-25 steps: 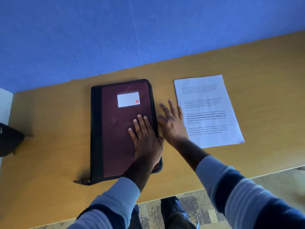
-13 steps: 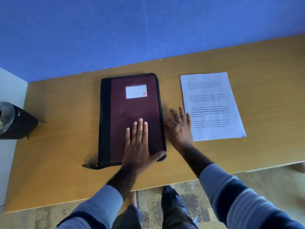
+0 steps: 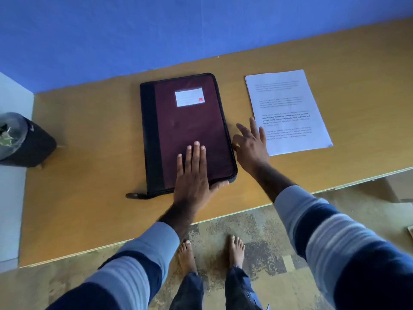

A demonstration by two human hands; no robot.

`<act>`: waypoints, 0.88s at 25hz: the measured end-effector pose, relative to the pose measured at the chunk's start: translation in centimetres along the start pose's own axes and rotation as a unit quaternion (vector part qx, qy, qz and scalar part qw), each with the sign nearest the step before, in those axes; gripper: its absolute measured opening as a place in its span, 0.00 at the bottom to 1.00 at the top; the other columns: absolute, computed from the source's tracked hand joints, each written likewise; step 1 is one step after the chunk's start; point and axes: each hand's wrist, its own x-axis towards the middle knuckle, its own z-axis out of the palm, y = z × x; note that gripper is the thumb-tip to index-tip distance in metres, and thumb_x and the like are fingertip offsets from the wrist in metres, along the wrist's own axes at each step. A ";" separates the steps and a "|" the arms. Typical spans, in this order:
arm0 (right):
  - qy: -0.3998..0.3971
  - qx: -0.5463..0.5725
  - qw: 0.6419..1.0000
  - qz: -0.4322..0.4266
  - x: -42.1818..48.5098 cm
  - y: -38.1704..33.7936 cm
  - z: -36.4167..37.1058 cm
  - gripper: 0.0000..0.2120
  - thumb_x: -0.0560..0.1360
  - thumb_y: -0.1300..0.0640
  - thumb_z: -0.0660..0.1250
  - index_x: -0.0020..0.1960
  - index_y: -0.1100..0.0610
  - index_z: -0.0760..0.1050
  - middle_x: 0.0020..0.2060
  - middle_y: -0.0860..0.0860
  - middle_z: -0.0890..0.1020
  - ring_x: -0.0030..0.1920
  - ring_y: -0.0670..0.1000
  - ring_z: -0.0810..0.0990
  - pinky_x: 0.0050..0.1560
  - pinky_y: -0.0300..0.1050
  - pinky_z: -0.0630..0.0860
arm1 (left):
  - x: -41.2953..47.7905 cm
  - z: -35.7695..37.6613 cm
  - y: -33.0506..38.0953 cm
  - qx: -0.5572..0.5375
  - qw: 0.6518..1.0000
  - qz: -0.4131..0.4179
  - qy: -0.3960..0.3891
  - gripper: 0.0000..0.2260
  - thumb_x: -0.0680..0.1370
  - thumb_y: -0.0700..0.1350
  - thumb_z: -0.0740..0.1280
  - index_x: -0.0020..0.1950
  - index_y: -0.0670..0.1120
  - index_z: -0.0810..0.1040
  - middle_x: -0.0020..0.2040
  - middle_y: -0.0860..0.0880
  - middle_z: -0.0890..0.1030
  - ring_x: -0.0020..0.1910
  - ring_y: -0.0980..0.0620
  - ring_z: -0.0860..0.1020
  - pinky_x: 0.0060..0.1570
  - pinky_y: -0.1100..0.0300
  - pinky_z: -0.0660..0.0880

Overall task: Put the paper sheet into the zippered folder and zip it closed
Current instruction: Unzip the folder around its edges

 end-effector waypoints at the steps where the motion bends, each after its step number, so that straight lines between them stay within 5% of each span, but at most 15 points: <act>1: 0.006 0.001 1.000 -0.003 -1.0 0.1 0.3 0.07 0.79 0.65 0.65 0.52 0.57 0.80 0.78 0.57 0.68 0.82 0.64 0.49 0.78 0.68 0.49 | 0.0 0.2 0.0 0.005 1.000 -0.002 0.006 0.53 0.74 0.79 0.46 0.83 0.39 0.43 0.84 0.40 0.44 0.83 0.41 0.46 0.80 0.39 0.50; 5: 0.039 0.045 0.998 -0.012 -5.5 1.1 1.3 0.08 0.76 0.65 0.66 0.52 0.56 0.80 0.76 0.59 0.71 0.81 0.67 0.54 0.76 0.72 0.56 | 0.5 0.7 0.0 0.010 1.000 -0.006 0.027 0.53 0.74 0.79 0.44 0.83 0.39 0.44 0.84 0.40 0.45 0.83 0.41 0.47 0.80 0.39 0.51; 15: 0.074 0.086 0.993 0.028 -12.7 -2.3 3.3 0.09 0.76 0.68 0.66 0.53 0.62 0.81 0.76 0.58 0.70 0.81 0.64 0.56 0.78 0.69 0.52 | -0.8 1.2 -2.0 -0.007 0.998 0.039 0.050 0.52 0.73 0.79 0.51 0.84 0.43 0.44 0.84 0.42 0.44 0.83 0.42 0.48 0.79 0.38 0.54; 22: 0.120 0.100 0.987 0.032 -13.5 -4.6 4.9 0.08 0.75 0.69 0.66 0.50 0.59 0.79 0.81 0.58 0.59 0.82 0.61 0.48 0.80 0.65 0.51 | -5.7 1.9 -7.6 -0.047 0.990 -0.126 0.037 0.50 0.75 0.78 0.51 0.84 0.43 0.45 0.84 0.42 0.43 0.82 0.36 0.50 0.77 0.38 0.60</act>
